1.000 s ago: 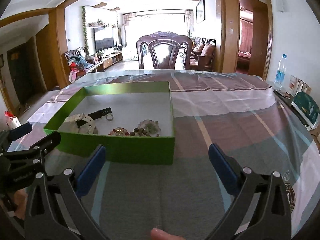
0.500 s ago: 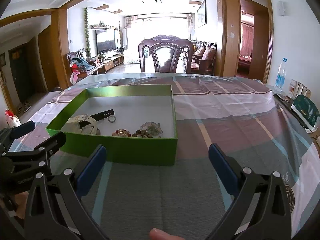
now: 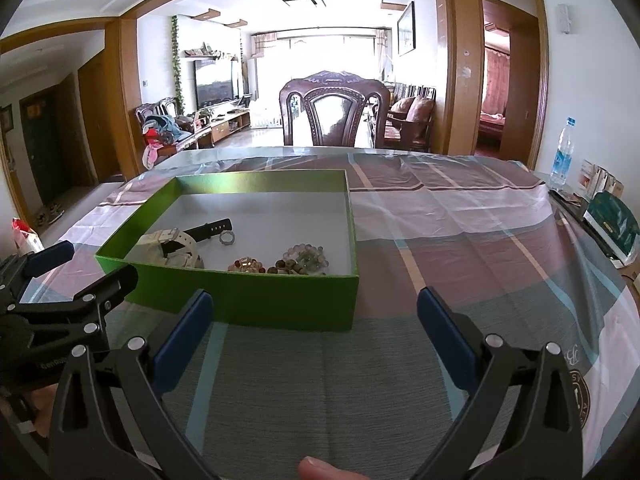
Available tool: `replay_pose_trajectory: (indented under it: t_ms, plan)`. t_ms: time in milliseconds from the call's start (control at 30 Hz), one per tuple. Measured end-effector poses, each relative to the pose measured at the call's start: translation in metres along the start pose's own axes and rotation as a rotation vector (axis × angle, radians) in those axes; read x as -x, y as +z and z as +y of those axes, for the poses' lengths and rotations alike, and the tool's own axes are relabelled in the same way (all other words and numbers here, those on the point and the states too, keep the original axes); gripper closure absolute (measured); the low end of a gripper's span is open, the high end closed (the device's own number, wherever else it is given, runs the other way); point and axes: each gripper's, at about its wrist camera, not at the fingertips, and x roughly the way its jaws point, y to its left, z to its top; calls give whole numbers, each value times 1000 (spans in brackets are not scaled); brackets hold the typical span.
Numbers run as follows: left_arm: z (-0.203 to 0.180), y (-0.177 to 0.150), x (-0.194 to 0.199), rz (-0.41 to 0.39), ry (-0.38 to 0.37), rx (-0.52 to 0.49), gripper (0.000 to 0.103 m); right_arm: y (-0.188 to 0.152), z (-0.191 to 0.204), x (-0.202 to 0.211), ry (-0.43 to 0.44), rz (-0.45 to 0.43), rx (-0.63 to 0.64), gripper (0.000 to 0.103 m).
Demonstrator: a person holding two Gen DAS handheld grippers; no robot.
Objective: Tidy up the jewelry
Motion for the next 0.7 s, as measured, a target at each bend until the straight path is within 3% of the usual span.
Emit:
replay_pose_trajectory:
  t_ms: [700]
  plan:
    - [-1, -4, -2, 11, 0, -3, 4, 0, 1, 0, 2, 2, -2, 3]
